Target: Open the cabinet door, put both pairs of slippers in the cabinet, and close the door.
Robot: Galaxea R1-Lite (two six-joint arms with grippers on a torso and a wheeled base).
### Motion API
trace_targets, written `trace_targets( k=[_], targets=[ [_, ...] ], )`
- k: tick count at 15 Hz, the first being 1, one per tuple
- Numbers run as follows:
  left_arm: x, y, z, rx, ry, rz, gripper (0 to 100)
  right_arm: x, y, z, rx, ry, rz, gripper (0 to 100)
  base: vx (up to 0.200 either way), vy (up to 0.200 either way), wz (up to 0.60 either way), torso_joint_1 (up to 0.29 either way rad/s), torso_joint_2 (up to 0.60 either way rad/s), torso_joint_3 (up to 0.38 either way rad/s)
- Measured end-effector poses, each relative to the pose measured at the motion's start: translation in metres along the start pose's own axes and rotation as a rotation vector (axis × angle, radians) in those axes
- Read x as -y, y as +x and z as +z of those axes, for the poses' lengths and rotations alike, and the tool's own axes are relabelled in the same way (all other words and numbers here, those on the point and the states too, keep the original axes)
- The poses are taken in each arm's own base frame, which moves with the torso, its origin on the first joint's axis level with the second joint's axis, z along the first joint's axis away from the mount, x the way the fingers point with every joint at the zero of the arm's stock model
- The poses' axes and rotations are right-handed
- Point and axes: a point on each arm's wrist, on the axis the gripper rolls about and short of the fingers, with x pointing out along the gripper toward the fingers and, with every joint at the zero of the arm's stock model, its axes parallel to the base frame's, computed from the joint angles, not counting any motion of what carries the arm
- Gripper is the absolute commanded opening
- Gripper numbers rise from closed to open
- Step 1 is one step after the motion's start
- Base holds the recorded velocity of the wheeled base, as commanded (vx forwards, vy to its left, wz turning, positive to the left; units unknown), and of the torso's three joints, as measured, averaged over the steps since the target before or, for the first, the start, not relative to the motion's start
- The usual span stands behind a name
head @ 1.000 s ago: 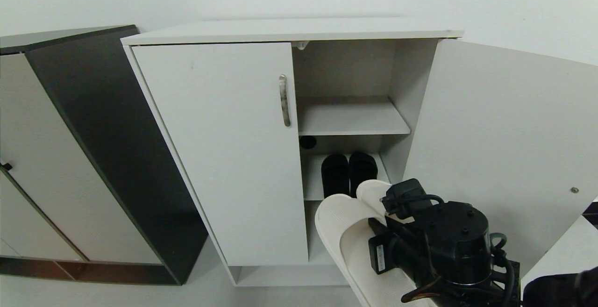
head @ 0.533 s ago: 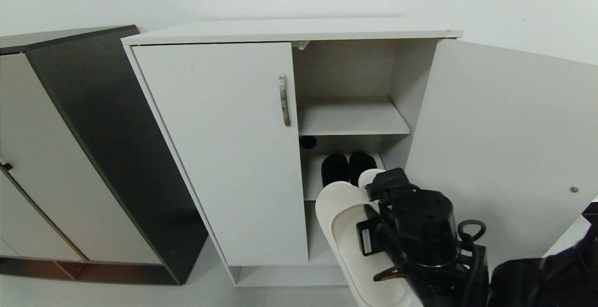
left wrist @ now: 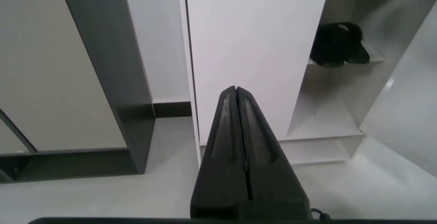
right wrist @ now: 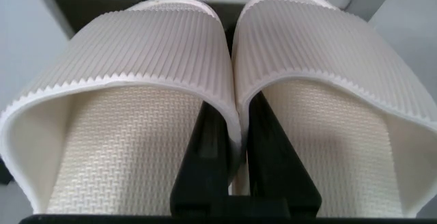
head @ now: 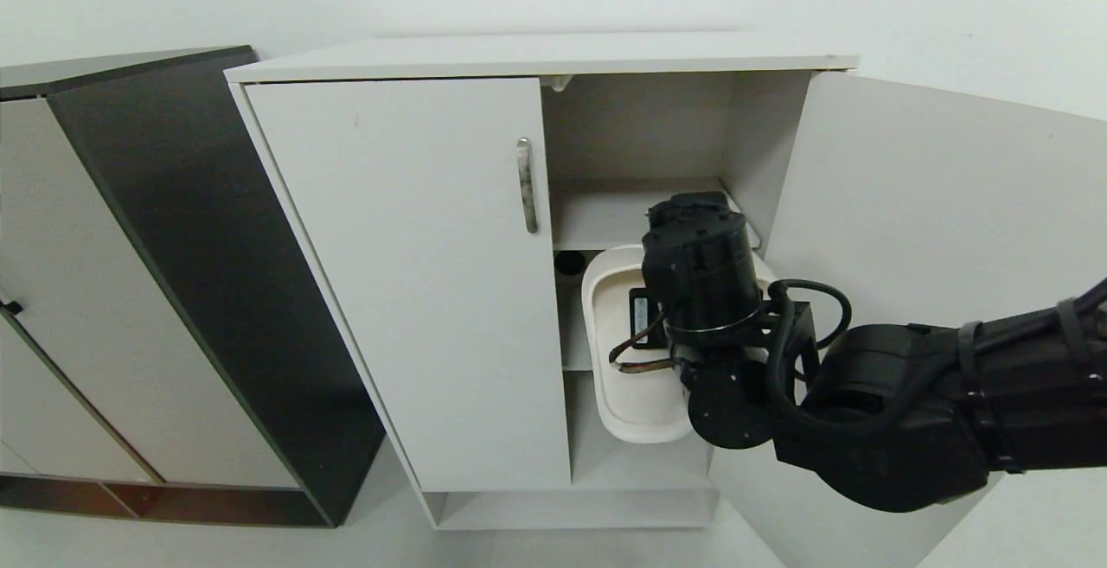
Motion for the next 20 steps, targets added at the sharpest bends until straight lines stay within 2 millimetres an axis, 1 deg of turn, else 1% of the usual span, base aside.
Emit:
trace_targets(
  k=[3, 8, 15, 20],
  targets=[
    [0.000, 0.000, 0.000, 0.000, 0.000, 0.000, 0, 0.000, 0.005, 0.007, 0.014, 0.014, -0.012, 0, 0.000, 0.000, 0.00, 0.000, 0.00, 0.000],
    [0.000, 0.000, 0.000, 0.000, 0.001, 0.000, 0, 0.002, 0.014, 0.014, 0.027, 0.023, -0.028, 0, 0.200, 0.000, 0.00, -0.003, 0.00, 0.002],
    [0.000, 0.000, 0.000, 0.000, 0.001, 0.000, 0, 0.006, 0.026, 0.012, 0.022, 0.008, -0.045, 0, 0.200, 0.000, 0.00, 0.001, 0.00, 0.003],
    [0.000, 0.000, 0.000, 0.000, 0.000, 0.000, 0, 0.007, 0.042, 0.008, 0.003, 0.006, -0.010, 0, 0.000, 0.000, 0.00, 0.000, 0.00, 0.000]
  ],
)
